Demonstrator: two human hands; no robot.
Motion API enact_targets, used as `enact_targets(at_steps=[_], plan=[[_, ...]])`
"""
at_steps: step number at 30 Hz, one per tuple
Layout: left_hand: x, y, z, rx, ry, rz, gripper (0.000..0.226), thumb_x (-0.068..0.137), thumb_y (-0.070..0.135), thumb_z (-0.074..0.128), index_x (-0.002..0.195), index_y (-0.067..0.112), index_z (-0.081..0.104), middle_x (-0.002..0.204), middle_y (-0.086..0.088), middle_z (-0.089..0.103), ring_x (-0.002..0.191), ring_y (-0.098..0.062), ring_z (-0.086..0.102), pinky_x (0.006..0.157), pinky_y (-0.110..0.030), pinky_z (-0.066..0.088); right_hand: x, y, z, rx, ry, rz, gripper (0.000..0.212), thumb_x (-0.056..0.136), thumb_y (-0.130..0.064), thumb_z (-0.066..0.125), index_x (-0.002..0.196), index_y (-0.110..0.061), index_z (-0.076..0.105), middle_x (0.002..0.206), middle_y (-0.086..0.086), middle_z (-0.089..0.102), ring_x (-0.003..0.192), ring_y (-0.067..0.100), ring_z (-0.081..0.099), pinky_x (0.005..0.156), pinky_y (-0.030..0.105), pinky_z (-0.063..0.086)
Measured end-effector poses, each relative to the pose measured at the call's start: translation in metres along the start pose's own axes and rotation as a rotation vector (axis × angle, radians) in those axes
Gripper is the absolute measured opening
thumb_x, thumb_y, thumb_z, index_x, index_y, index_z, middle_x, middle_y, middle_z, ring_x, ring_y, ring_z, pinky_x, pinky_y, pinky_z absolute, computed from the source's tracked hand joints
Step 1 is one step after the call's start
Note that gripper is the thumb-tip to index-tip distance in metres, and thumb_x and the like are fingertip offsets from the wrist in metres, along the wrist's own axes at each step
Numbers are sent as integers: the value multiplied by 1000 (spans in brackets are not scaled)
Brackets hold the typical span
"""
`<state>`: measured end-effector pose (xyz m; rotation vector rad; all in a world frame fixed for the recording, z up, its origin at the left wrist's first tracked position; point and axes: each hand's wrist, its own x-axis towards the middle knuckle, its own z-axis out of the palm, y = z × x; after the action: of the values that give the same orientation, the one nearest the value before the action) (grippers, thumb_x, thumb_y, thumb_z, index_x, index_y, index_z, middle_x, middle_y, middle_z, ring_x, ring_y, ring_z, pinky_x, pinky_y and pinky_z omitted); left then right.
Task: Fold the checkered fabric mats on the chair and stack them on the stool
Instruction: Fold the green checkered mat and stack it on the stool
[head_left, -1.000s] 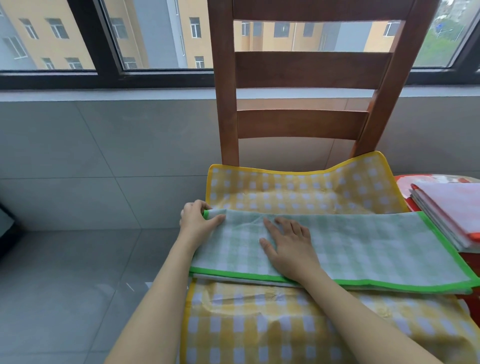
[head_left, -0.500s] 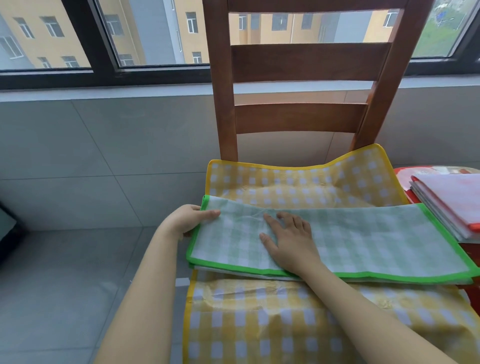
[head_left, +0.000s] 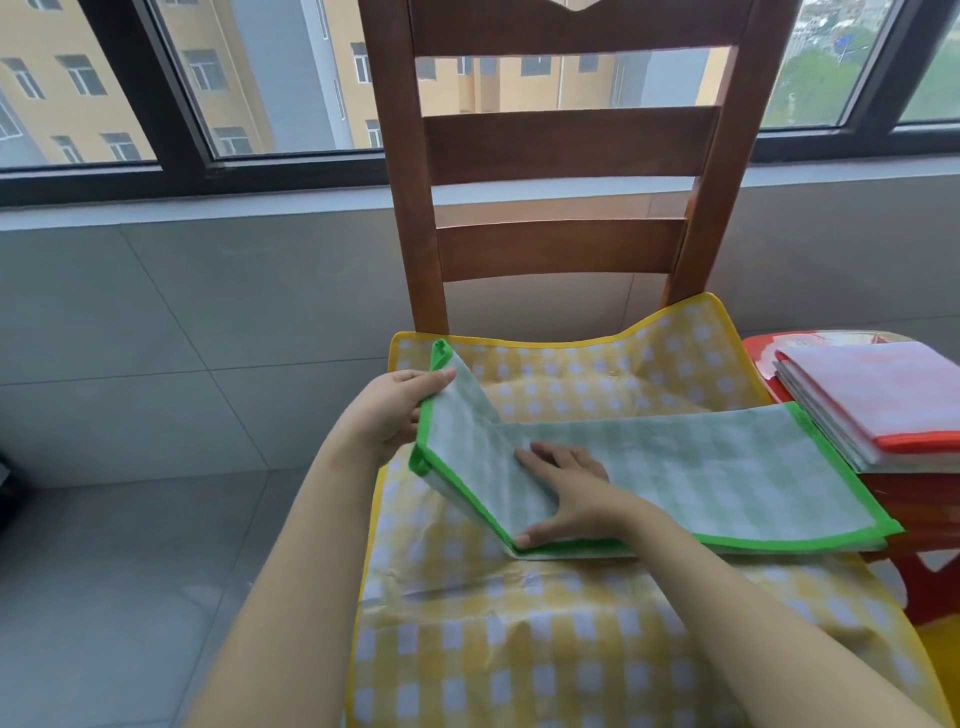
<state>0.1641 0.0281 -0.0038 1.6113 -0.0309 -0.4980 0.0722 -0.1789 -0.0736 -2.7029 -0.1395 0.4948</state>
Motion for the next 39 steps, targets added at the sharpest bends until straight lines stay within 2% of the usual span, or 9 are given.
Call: enact_targets(at_steps=[5, 9, 12, 16, 24, 26, 29, 33, 39], plan=[[-7, 13, 46, -16, -46, 64, 54, 80, 39, 71, 113, -1, 57, 85, -12, 57, 65, -18, 57, 54, -22, 49, -12, 4, 1, 171, 13, -40, 108, 69, -52, 74, 150, -24, 9, 159, -4, -1, 145, 14, -5, 119, 34, 5], [-10, 13, 90, 29, 10, 106, 37, 83, 32, 70, 101, 6, 52, 66, 0, 47, 40, -5, 46, 40, -16, 41, -36, 19, -18, 546, 302, 84, 59, 79, -36, 71, 133, -22, 51, 138, -1, 50, 128, 13, 43, 103, 26, 35], [-11, 6, 122, 100, 31, 133, 40, 80, 33, 73, 102, 9, 50, 71, -2, 53, 49, -10, 51, 45, -21, 44, -60, 41, -39, 826, 507, 280, 19, 91, -23, 56, 105, -18, 67, 101, 2, 68, 86, 14, 60, 72, 24, 44], [-7, -12, 162, 233, 17, 110, 41, 79, 32, 74, 102, 11, 47, 74, -5, 56, 52, -16, 53, 51, -27, 46, -82, 63, -43, 1018, 379, 424, 29, 96, -22, 42, 107, -7, 65, 86, 7, 68, 62, 15, 54, 55, 24, 36], [10, -60, 194, 644, 31, 101, 43, 77, 39, 71, 102, 16, 45, 102, -12, 64, 89, -28, 64, 70, -34, 49, -90, 72, -24, 827, 142, 276, 29, 89, -42, 57, 103, -18, 65, 85, -3, 68, 78, 9, 62, 72, 21, 45], [14, -63, 195, 637, 15, 65, 46, 79, 41, 70, 106, 13, 46, 98, -10, 64, 80, -25, 65, 70, -34, 50, -87, 72, -21, 770, 135, 280, 44, 80, -37, 70, 116, -16, 55, 93, 0, 66, 79, 9, 61, 72, 22, 45], [18, -62, 191, 467, -21, 21, 35, 89, 33, 60, 110, 7, 49, 86, -11, 63, 61, -19, 59, 56, -30, 47, -80, 71, -16, 668, 191, 317, 58, 76, -22, 73, 125, -13, 44, 78, -3, 60, 69, 10, 55, 63, 24, 41], [35, -68, 173, 806, 170, 420, 18, 90, 14, 55, 103, 10, 66, 108, -10, 60, 104, -26, 55, 87, -30, 40, -76, 66, -13, 595, 248, 285, 53, 77, -12, 61, 123, -18, 35, 67, 1, 52, 62, 17, 49, 57, 30, 38], [58, -75, 164, 949, 82, 437, 30, 91, 30, 54, 121, 24, 55, 127, 0, 57, 123, -22, 47, 104, -36, 23, -76, 65, -9, 440, 319, 221, 41, 81, -14, 52, 116, -23, 34, 60, 2, 40, 52, 18, 39, 50, 31, 31]])
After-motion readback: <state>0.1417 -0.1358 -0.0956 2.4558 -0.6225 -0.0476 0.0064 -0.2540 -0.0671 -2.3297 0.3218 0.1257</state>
